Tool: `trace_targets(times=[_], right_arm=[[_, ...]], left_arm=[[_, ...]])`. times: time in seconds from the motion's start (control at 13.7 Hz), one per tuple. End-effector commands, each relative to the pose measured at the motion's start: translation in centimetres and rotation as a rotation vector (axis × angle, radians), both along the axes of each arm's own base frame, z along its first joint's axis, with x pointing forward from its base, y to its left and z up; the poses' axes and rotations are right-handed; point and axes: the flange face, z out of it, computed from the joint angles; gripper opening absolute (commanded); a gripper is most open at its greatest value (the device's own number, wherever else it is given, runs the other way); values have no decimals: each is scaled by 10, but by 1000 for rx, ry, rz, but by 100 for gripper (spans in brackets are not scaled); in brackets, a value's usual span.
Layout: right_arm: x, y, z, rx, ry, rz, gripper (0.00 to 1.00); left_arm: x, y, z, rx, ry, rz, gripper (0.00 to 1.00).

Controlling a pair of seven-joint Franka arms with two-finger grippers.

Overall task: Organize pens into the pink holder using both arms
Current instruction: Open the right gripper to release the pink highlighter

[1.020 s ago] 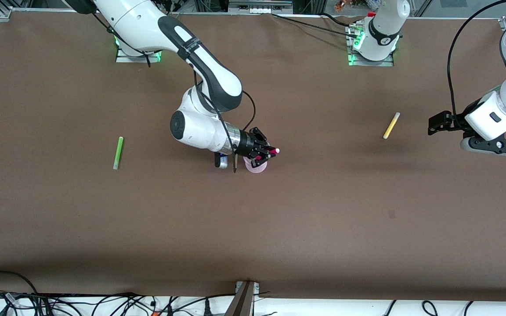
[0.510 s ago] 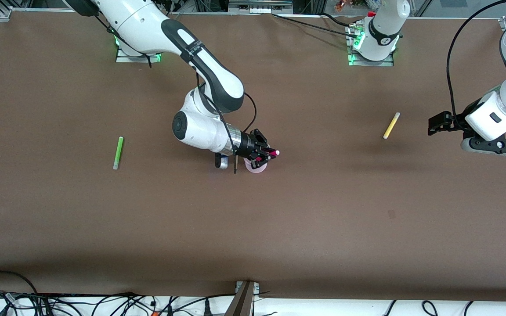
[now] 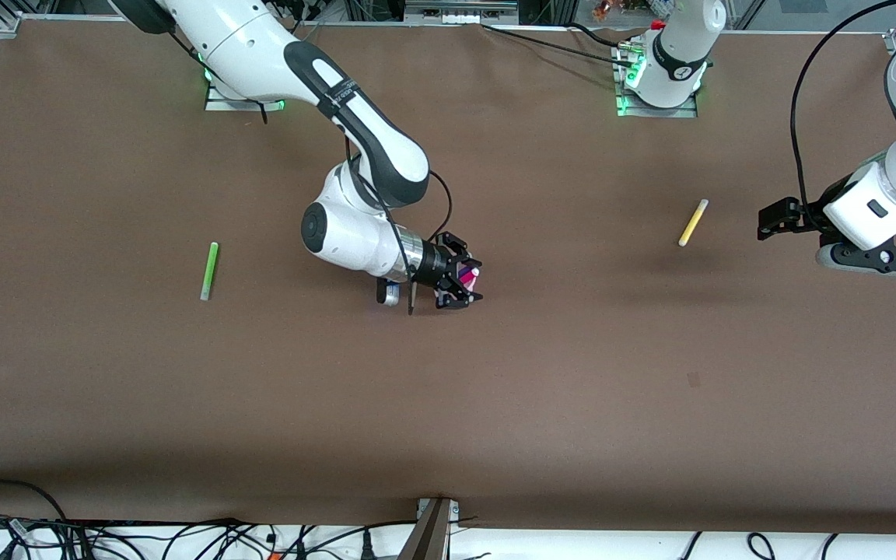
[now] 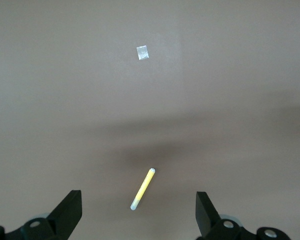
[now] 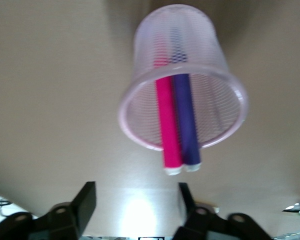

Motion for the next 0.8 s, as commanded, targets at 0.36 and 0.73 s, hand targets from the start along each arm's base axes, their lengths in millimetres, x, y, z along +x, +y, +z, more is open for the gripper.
trace_targets(times=[0.36,0.73], right_arm=[[11,-26,82,-122,-235,174,100],[16,-103,155,-261,-370,582,100]], left_arm=[[-1,-1,2,-7,-7,14,100],[1,0,1,-7,-13,13,100]])
